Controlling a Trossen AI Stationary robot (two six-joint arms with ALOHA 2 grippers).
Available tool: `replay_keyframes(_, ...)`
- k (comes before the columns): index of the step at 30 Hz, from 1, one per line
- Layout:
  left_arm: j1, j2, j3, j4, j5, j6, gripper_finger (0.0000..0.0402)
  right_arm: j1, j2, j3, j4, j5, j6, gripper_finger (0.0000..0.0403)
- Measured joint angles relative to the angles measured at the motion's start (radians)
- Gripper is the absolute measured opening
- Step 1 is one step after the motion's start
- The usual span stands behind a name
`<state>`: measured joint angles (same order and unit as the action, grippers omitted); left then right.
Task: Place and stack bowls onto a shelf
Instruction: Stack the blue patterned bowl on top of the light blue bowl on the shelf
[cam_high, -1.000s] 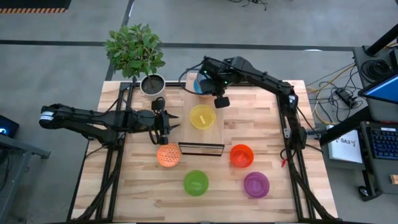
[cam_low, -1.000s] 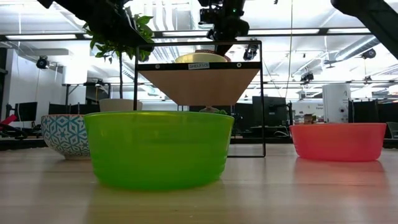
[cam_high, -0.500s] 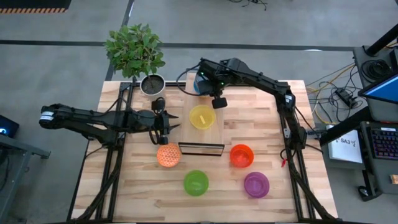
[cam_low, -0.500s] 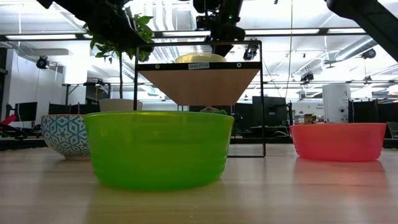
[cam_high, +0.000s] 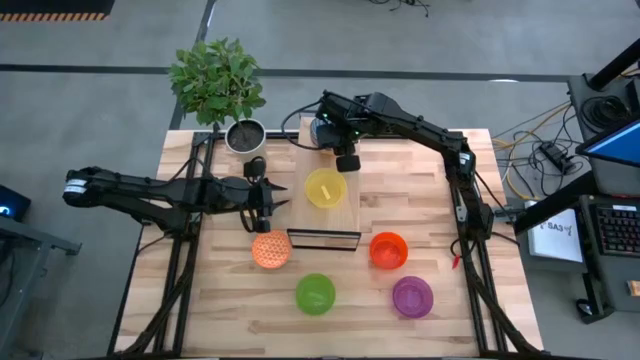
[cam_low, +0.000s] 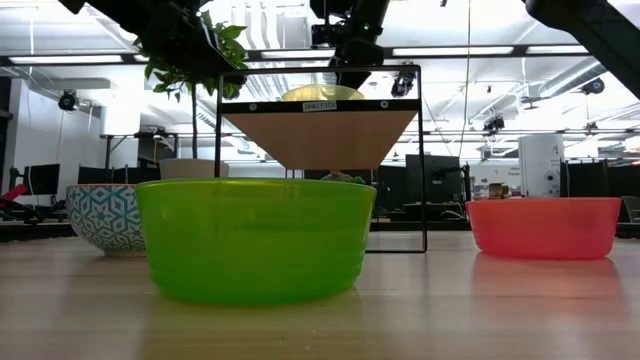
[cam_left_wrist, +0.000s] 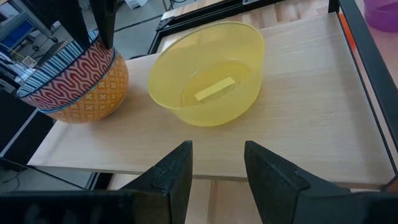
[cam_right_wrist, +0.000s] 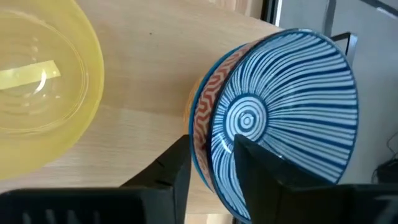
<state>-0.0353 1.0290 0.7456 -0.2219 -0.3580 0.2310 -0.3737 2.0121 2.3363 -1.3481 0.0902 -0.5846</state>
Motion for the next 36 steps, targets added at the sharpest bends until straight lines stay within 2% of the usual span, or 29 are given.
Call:
replay_keyframes(7,0.0,0.0,0.0,-0.013,0.0,-0.004,0.0129,0.001,-0.036,0.0,-0.002,-0.026,0.078,0.012)
replay_keyframes(11,0.0,0.0,0.0,-0.013,0.0,-0.004,0.0129,-0.007,-0.059,0.0,0.03,-0.126,0.114,0.0105)
replay_keyframes(16,0.0,0.0,0.0,-0.012,-0.003,-0.004,0.0129,-0.029,-0.061,-0.021,0.21,-0.287,0.143,0.007)
replay_keyframes(23,0.0,0.0,0.0,-0.013,-0.003,-0.004,0.0129,-0.041,-0.056,-0.156,0.467,-0.3,0.14,0.0013)
replay_keyframes(31,0.0,0.0,0.0,-0.012,-0.003,-0.004,0.0129,-0.063,-0.056,-0.273,0.551,-0.3,0.156,0.0009)
replay_keyframes(36,0.0,0.0,0.0,-0.011,-0.003,-0.005,0.0129,-0.061,-0.063,-0.282,0.587,-0.307,0.155,0.0009)
